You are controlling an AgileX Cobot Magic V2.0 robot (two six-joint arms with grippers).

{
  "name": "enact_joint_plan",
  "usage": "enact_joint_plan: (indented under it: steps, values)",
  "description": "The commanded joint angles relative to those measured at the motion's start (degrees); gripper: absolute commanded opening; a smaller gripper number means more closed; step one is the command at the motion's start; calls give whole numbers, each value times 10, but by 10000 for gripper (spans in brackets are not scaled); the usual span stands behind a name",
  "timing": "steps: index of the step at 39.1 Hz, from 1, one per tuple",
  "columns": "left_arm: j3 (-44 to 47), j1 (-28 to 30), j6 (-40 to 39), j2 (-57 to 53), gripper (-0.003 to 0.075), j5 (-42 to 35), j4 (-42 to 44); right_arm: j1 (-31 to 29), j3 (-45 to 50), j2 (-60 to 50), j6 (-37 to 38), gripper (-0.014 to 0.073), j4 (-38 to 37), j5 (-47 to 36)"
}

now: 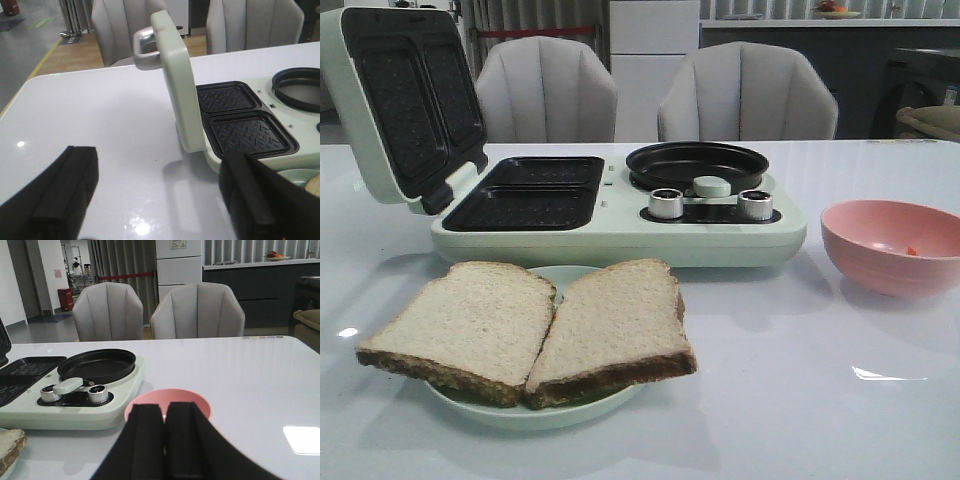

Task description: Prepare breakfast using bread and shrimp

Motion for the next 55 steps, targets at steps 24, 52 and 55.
enact_joint_plan:
  steps: [24,52,55]
  values:
    - [-4,-356,-3,199,566,122,431,-2,-9,-13,-3,146,-2,-53]
    - [-20,-375,-4,429,566,76,636,-2,-9,-13,-3,146,-2,-53]
    - [-31,-367,-9,447,566,76,647,-2,-9,-13,-3,146,-2,-53]
